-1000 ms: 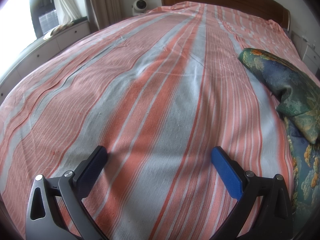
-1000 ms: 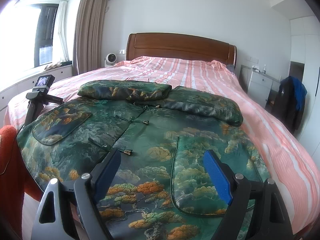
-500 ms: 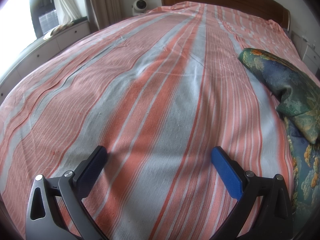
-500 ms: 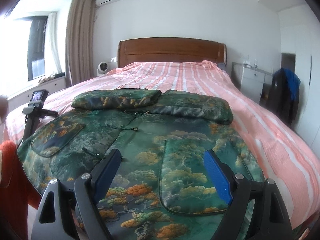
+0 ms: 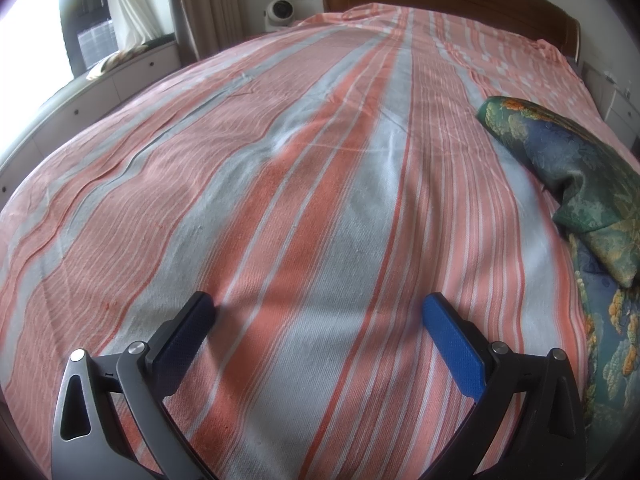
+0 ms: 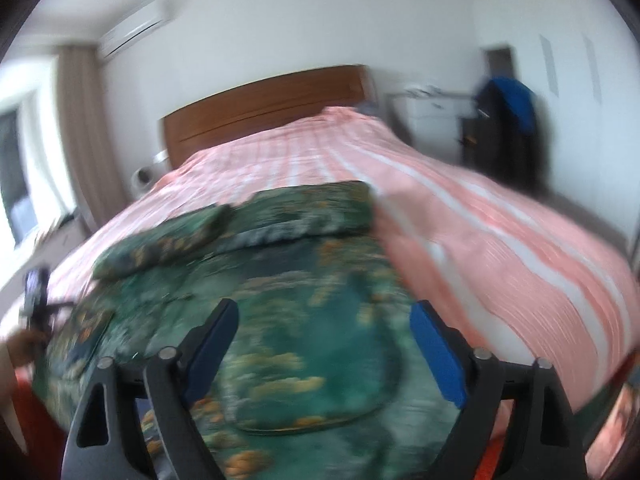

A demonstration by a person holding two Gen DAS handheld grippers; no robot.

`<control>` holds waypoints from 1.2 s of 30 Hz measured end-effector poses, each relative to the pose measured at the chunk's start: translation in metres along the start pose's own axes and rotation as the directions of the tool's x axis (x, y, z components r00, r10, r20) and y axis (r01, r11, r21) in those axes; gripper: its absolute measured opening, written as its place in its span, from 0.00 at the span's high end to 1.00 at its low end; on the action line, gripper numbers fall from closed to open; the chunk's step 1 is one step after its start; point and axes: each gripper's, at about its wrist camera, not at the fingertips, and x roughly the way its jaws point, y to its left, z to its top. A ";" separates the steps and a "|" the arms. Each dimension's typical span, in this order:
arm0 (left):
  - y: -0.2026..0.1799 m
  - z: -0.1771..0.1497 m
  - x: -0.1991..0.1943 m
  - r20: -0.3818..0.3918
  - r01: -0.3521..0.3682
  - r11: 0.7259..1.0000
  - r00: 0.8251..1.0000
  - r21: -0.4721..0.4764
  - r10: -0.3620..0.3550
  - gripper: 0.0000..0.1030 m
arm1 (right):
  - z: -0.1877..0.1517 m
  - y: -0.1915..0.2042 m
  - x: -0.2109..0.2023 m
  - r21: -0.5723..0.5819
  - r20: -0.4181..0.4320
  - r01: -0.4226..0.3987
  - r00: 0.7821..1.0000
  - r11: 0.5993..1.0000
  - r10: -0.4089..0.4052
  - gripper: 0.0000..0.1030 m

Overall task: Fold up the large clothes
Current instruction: 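Grasp the jacket hem with both grippers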

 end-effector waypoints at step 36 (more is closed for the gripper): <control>-0.053 -0.120 -0.158 -0.474 0.551 0.821 0.769 0.150 -0.429 0.88 | 0.018 -0.046 0.059 0.048 -0.722 -0.327 0.642 0.944 0.259 0.83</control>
